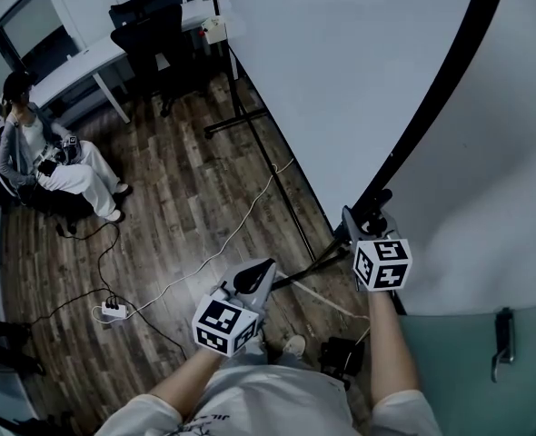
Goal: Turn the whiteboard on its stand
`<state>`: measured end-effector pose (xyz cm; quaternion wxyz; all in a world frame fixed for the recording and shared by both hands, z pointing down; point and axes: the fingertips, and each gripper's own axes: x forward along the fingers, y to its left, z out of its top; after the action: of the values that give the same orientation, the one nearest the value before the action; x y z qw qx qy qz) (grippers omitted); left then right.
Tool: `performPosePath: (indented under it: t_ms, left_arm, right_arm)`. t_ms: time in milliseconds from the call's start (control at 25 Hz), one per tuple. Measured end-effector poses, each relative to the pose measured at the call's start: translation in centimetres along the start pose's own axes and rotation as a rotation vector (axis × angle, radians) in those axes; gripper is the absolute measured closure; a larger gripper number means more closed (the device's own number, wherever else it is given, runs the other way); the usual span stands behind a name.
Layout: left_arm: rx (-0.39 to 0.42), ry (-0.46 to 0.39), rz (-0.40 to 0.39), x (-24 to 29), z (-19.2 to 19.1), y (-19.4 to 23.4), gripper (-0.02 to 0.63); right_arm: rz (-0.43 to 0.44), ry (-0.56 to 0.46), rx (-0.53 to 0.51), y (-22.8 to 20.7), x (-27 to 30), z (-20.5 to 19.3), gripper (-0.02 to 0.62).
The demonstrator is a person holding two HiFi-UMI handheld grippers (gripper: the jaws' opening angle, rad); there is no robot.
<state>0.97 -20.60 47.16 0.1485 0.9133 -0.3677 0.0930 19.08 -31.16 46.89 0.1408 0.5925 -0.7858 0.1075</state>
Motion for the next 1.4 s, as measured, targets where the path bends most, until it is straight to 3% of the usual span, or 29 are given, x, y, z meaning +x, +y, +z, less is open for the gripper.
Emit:
performPosePath:
  t_ms: [920,1400]
  left_arm:
    - [0.046,0.016,-0.04,-2.0,-1.5,-5.1,0.595]
    - [0.04,0.015,-0.053,-2.7,-1.7,-5.6,0.595]
  right_arm:
    - [-0.039,-0.023,0.025,-1.6,-9.3,-4.1,0.419]
    - [-0.054,-0.023,0.029,-1.4,-11.7,-4.9,0.419]
